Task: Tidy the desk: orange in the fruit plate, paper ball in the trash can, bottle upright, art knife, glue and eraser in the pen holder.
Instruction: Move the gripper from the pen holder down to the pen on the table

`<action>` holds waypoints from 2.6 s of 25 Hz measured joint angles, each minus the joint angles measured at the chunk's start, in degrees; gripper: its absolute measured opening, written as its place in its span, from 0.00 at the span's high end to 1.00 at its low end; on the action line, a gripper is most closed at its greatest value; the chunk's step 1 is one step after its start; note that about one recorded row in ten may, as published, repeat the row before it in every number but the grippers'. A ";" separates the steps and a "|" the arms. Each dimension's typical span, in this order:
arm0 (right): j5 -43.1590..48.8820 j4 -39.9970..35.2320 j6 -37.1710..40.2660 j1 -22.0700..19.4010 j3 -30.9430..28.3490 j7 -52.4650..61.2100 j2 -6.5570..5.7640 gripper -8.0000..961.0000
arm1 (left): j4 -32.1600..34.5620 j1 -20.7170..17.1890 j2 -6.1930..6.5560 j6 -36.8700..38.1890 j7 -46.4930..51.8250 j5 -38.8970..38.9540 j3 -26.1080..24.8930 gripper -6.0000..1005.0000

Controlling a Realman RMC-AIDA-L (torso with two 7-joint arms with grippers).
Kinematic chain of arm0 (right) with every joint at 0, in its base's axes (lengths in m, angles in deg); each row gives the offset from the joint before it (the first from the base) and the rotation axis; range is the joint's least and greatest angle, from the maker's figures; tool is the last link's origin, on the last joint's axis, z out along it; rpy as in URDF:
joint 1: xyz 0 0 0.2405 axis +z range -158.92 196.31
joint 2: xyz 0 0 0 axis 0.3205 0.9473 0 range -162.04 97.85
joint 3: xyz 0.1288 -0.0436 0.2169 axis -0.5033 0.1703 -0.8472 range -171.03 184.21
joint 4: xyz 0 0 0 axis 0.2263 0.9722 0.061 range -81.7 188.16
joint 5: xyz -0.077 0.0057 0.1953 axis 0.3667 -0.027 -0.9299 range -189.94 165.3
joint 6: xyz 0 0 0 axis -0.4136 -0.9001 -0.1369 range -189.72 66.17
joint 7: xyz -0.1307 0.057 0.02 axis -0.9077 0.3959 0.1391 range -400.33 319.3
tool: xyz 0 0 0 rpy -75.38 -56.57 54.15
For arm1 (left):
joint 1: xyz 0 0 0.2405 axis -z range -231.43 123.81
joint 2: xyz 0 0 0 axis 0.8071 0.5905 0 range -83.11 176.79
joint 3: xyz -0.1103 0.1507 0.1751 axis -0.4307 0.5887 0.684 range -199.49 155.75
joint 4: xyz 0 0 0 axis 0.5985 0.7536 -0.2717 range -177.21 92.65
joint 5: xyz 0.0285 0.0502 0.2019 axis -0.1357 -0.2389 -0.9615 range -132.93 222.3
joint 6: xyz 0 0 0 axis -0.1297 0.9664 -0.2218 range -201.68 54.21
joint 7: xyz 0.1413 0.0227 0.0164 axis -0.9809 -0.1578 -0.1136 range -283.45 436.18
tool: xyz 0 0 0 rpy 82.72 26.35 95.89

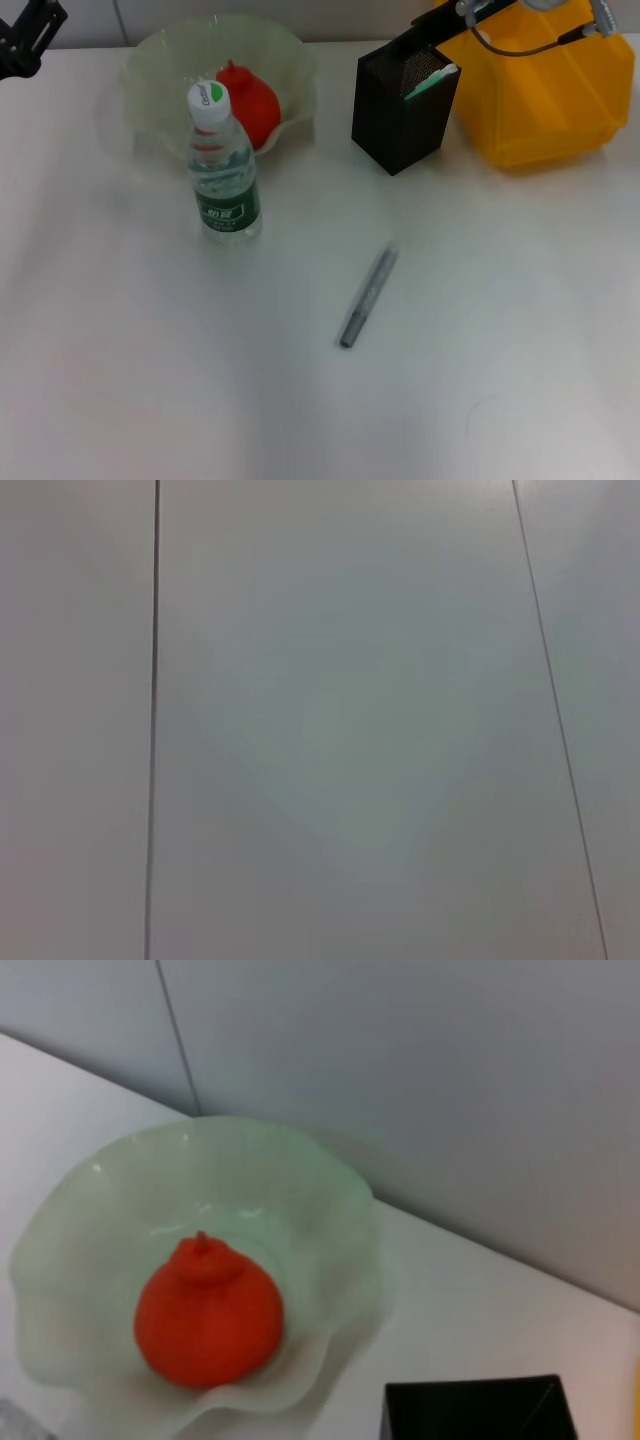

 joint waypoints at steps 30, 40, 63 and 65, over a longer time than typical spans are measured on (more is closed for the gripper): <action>-2.49 31.44 16.05 17.38 -6.81 9.69 -0.24 0.28 | 0.03 -2.57 0.15 1.68 -3.94 2.75 -0.43 0.38; 0.53 38.79 11.92 19.05 -4.23 9.74 0.40 0.28 | -0.19 -3.56 0.05 2.87 -6.16 6.75 -0.41 0.38; 0.10 41.01 3.96 17.30 0.26 6.25 0.46 0.28 | -7.53 -1.06 -0.16 10.86 -14.21 11.84 0.04 0.38; -0.01 41.47 3.50 17.30 0.25 5.47 0.53 0.28 | -7.65 -0.93 -0.18 10.87 -14.28 11.85 0.05 0.38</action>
